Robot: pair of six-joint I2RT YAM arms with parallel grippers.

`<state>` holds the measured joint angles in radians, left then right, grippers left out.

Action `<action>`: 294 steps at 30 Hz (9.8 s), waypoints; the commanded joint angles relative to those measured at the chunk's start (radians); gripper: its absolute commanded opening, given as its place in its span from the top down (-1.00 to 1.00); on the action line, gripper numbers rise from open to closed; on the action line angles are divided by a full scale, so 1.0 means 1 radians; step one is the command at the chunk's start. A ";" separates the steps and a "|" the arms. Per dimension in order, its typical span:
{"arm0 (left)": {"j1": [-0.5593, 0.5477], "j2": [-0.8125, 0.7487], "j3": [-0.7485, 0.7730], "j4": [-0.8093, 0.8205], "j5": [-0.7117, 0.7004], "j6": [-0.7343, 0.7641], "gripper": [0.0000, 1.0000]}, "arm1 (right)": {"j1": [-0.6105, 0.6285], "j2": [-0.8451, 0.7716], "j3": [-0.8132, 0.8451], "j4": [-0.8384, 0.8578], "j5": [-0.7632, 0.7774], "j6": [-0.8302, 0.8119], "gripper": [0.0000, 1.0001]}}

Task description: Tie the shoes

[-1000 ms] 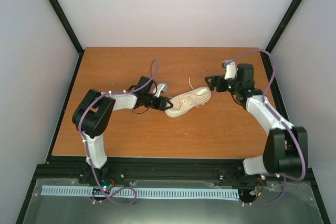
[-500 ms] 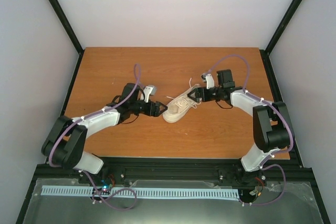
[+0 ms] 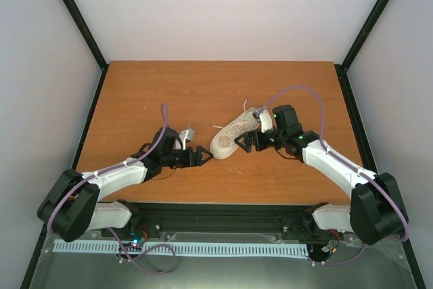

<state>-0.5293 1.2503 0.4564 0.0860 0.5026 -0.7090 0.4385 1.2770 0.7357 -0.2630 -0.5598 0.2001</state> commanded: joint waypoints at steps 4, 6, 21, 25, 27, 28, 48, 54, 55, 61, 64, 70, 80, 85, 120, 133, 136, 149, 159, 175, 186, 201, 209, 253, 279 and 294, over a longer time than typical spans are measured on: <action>-0.221 0.103 0.098 0.119 -0.059 -0.127 -0.76 | -0.046 0.175 0.224 0.046 0.282 0.039 -1.00; -0.262 0.147 0.125 0.142 -0.076 -0.136 -0.77 | -0.085 0.261 0.297 0.052 0.289 0.036 -1.00; -0.330 0.553 0.404 0.163 -0.184 -0.068 -0.85 | -0.166 0.692 0.644 -0.053 -0.076 -0.104 -1.00; -0.285 0.562 0.398 0.159 -0.238 -0.054 -0.88 | -0.166 0.647 0.553 -0.039 -0.118 -0.083 -1.00; -0.257 0.556 0.395 0.146 -0.266 -0.039 -0.90 | -0.167 0.594 0.480 -0.008 -0.138 -0.052 -1.00; -0.242 0.551 0.394 0.137 -0.280 -0.030 -0.91 | -0.166 0.555 0.440 0.005 -0.149 -0.032 -1.00; -0.097 0.384 0.399 0.154 -0.306 0.193 -0.98 | -0.093 -0.135 -0.034 -0.130 0.160 0.114 -0.82; -0.096 0.193 0.203 0.169 -0.306 0.210 -0.99 | 0.013 -0.041 0.089 -0.168 0.318 0.168 -0.77; -0.096 0.163 0.166 0.188 -0.301 0.208 -0.99 | 0.038 -0.014 0.105 -0.165 0.346 0.179 -0.77; -0.096 0.020 0.011 0.221 -0.319 0.157 -0.99 | 0.071 0.149 0.174 -0.109 0.359 0.260 -0.71; -0.097 -0.017 -0.020 0.200 -0.315 0.151 -1.00 | 0.077 0.251 0.238 -0.126 0.349 0.238 -0.70; -0.097 -0.036 -0.012 0.112 -0.327 0.208 -0.99 | 0.087 0.367 0.319 -0.159 0.364 0.210 -0.61; -0.097 0.180 0.099 0.200 -0.240 0.183 -0.92 | 0.102 0.497 0.370 -0.189 0.420 0.189 -0.39; -0.097 0.276 0.137 0.254 -0.211 0.162 -0.88 | 0.105 0.530 0.370 -0.126 0.353 0.163 0.28; -0.086 -0.444 0.407 -0.462 -0.520 0.244 -0.99 | 0.297 0.151 0.332 -0.143 0.686 0.434 0.94; -0.085 -0.333 0.287 -0.440 -0.506 0.180 -0.99 | 0.299 0.163 0.151 -0.191 0.884 0.488 0.89; -0.086 -0.334 0.262 -0.415 -0.526 0.204 -1.00 | 0.296 0.170 0.137 -0.205 0.894 0.496 0.54; 0.243 -0.244 0.283 -0.388 -0.280 0.227 -1.00 | 0.291 -0.058 0.131 -0.180 0.712 0.168 -0.64; 0.490 -0.205 0.604 -0.695 0.044 0.278 -0.99 | 0.337 0.152 0.261 0.002 0.273 -0.111 -0.63; 0.495 -0.330 0.535 -0.771 -0.547 0.500 -0.99 | 0.393 0.725 0.616 -0.037 0.254 -0.343 -0.58; 0.494 -0.307 0.544 -0.786 -0.541 0.495 -0.99 | 0.445 0.830 0.651 -0.061 0.201 -0.382 -0.46; 0.494 -0.307 0.541 -0.786 -0.534 0.495 -0.99 | 0.578 0.823 0.524 0.029 0.512 -0.402 0.22; 0.495 -0.306 0.541 -0.786 -0.535 0.496 -1.00 | 0.588 0.785 0.486 0.154 0.547 -0.366 0.94; -0.307 0.437 0.624 -0.167 -0.368 0.138 -0.49 | -0.121 -0.123 0.065 0.072 0.548 0.130 0.95; -0.322 0.602 0.861 -0.003 -0.139 0.449 0.11 | -0.123 -0.191 0.133 0.012 0.429 0.188 0.94; -0.322 0.638 0.882 -0.169 -0.224 0.486 0.00 | -0.158 -0.184 0.081 -0.033 0.522 0.232 0.95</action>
<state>-0.8436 1.8645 1.2900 0.0113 0.3035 -0.2581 0.3176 1.1053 0.8440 -0.2695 -0.0826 0.3889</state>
